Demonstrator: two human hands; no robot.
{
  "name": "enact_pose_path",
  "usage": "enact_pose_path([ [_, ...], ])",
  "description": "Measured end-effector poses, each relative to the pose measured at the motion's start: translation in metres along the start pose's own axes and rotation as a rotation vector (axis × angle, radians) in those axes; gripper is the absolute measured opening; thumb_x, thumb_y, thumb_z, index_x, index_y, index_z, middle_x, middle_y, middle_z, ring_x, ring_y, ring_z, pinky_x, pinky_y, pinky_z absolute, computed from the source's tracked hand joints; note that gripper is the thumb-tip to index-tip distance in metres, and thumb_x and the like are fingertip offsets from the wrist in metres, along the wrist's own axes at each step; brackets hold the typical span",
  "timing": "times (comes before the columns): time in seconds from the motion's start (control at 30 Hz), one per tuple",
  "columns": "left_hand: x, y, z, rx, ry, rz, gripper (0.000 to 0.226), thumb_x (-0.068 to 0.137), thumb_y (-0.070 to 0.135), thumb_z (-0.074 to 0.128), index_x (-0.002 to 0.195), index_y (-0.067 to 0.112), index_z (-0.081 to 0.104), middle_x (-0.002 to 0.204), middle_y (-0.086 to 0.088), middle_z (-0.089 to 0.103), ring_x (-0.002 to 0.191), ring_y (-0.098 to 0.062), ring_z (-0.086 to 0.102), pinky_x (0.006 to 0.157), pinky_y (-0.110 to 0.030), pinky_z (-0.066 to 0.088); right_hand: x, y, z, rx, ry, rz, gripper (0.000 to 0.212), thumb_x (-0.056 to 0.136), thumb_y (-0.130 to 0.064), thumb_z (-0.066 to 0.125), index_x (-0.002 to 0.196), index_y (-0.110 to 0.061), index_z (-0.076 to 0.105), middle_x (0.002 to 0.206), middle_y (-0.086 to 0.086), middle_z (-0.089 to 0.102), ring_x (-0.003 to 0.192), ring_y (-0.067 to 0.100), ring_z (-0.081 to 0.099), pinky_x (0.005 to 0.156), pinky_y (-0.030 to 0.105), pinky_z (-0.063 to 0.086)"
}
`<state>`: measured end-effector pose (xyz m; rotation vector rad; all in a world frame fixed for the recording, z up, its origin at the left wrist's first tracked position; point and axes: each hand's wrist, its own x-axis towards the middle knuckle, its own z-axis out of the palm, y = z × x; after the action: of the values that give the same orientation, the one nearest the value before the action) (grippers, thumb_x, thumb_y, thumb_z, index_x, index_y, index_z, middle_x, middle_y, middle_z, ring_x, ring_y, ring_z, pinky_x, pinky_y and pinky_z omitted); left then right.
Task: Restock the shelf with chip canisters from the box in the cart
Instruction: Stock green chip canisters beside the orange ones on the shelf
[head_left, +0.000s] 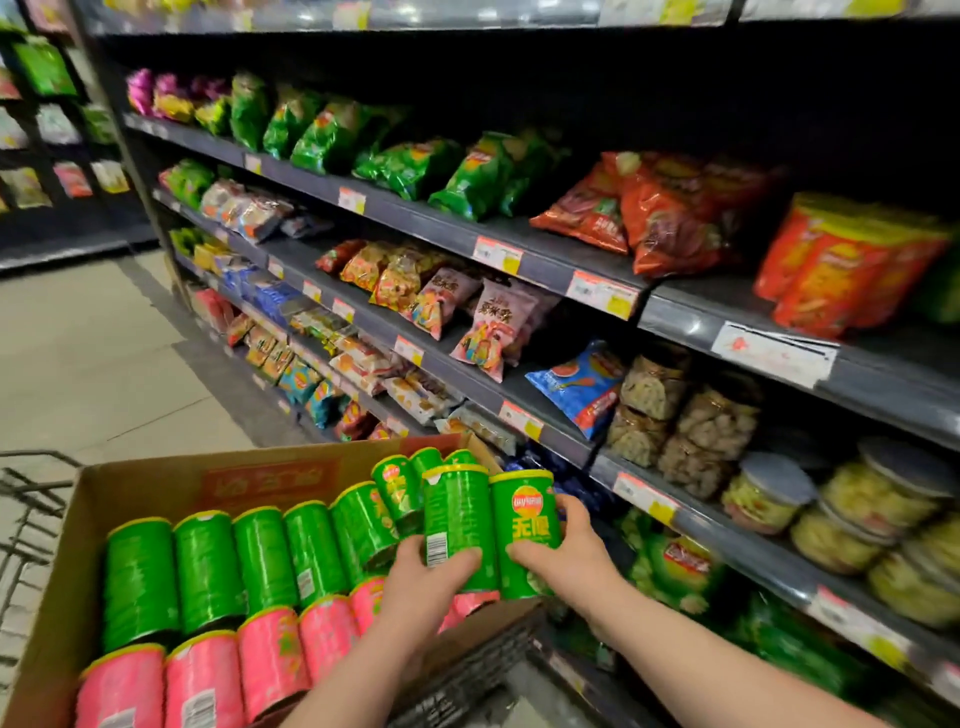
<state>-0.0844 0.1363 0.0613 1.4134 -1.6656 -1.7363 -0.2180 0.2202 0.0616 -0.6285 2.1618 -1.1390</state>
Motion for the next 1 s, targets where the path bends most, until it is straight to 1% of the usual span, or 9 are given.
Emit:
enact_pose_path([
  [0.1, 0.000, 0.008, 0.017, 0.054, -0.064, 0.055, 0.092, 0.038, 0.059, 0.063, 0.117, 0.013, 0.052, 0.102, -0.003, 0.066, 0.093, -0.022, 0.063, 0.088, -0.038, 0.051, -0.009, 0.000, -0.025, 0.053, 0.049, -0.005, 0.068, 0.078, -0.015, 0.073, 0.133, -0.021, 0.033, 0.107, -0.002, 0.054, 0.090, 0.012, 0.055, 0.068, 0.019, 0.044],
  [0.2, -0.007, 0.024, 0.033, 0.027, -0.124, 0.080, 0.071, 0.055, 0.046, 0.069, 0.116, 0.012, 0.053, 0.097, 0.001, 0.066, 0.088, -0.018, 0.063, 0.085, -0.038, 0.051, -0.015, 0.000, -0.048, 0.099, 0.101, -0.014, 0.072, 0.077, -0.015, 0.073, 0.137, -0.020, 0.032, 0.103, -0.005, 0.056, 0.093, 0.013, 0.059, 0.082, 0.028, 0.050],
  [0.33, -0.010, 0.043, 0.062, -0.037, -0.191, 0.155, 0.050, 0.072, 0.030, 0.075, 0.114, 0.010, 0.054, 0.091, 0.002, 0.064, 0.080, -0.013, 0.062, 0.069, -0.030, 0.049, -0.024, -0.004, -0.086, 0.152, 0.149, -0.043, 0.058, 0.082, -0.010, 0.069, 0.125, -0.024, 0.032, 0.089, -0.016, 0.051, 0.075, -0.004, 0.052, 0.057, 0.006, 0.042],
  [0.4, -0.013, 0.056, 0.083, -0.060, -0.241, 0.188, 0.052, 0.069, 0.033, 0.074, 0.113, 0.011, 0.054, 0.091, 0.002, 0.065, 0.079, -0.013, 0.063, 0.065, -0.028, 0.049, -0.027, -0.003, -0.109, 0.161, 0.210, -0.066, 0.066, 0.080, -0.010, 0.071, 0.132, -0.022, 0.032, 0.100, -0.011, 0.056, 0.082, 0.002, 0.055, 0.070, 0.012, 0.044],
  [0.47, -0.014, 0.067, 0.101, -0.091, -0.282, 0.210, 0.039, 0.078, 0.023, 0.073, 0.110, 0.009, 0.055, 0.086, 0.001, 0.065, 0.071, -0.012, 0.066, 0.060, -0.027, 0.051, -0.030, -0.007, -0.131, 0.130, 0.263, -0.081, 0.073, 0.078, -0.013, 0.073, 0.137, -0.023, 0.030, 0.113, -0.005, 0.056, 0.094, 0.010, 0.054, 0.081, 0.020, 0.041],
  [0.6, -0.022, 0.101, 0.148, -0.110, -0.385, 0.267, 0.045, 0.072, 0.031, 0.076, 0.109, 0.014, 0.056, 0.095, -0.005, 0.068, 0.083, -0.019, 0.065, 0.076, -0.041, 0.053, -0.039, -0.014, -0.196, 0.087, 0.380, -0.149, 0.073, 0.078, -0.014, 0.072, 0.137, -0.025, 0.031, 0.097, -0.016, 0.046, 0.093, 0.006, 0.051, 0.081, 0.022, 0.042],
  [0.77, -0.032, 0.138, 0.193, -0.110, -0.450, 0.366, 0.016, 0.089, 0.014, 0.063, 0.102, 0.020, 0.056, 0.096, 0.000, 0.067, 0.082, -0.012, 0.063, 0.064, -0.026, 0.047, -0.037, -0.024, -0.271, 0.096, 0.513, -0.210, 0.064, 0.077, -0.017, 0.075, 0.123, -0.033, 0.033, 0.117, -0.002, 0.059, 0.100, 0.015, 0.057, 0.091, 0.031, 0.045],
  [0.9, -0.039, 0.158, 0.227, -0.123, -0.484, 0.395, 0.021, 0.086, 0.016, 0.066, 0.103, 0.019, 0.055, 0.100, -0.004, 0.067, 0.087, -0.016, 0.064, 0.068, -0.025, 0.048, -0.033, -0.029, -0.331, 0.058, 0.618, -0.232, 0.055, 0.078, -0.022, 0.074, 0.123, -0.029, 0.044, 0.117, -0.001, 0.058, 0.104, 0.017, 0.057, 0.092, 0.036, 0.047],
  [1.0, -0.045, 0.169, 0.247, -0.113, -0.498, 0.405, 0.039, 0.068, 0.035, 0.076, 0.099, 0.023, 0.056, 0.098, -0.001, 0.068, 0.090, -0.016, 0.065, 0.072, -0.027, 0.048, -0.024, -0.026, -0.371, 0.075, 0.664, -0.247, 0.043, 0.079, -0.019, 0.073, 0.109, -0.025, 0.042, 0.107, 0.000, 0.058, 0.094, 0.016, 0.057, 0.082, 0.030, 0.045],
])
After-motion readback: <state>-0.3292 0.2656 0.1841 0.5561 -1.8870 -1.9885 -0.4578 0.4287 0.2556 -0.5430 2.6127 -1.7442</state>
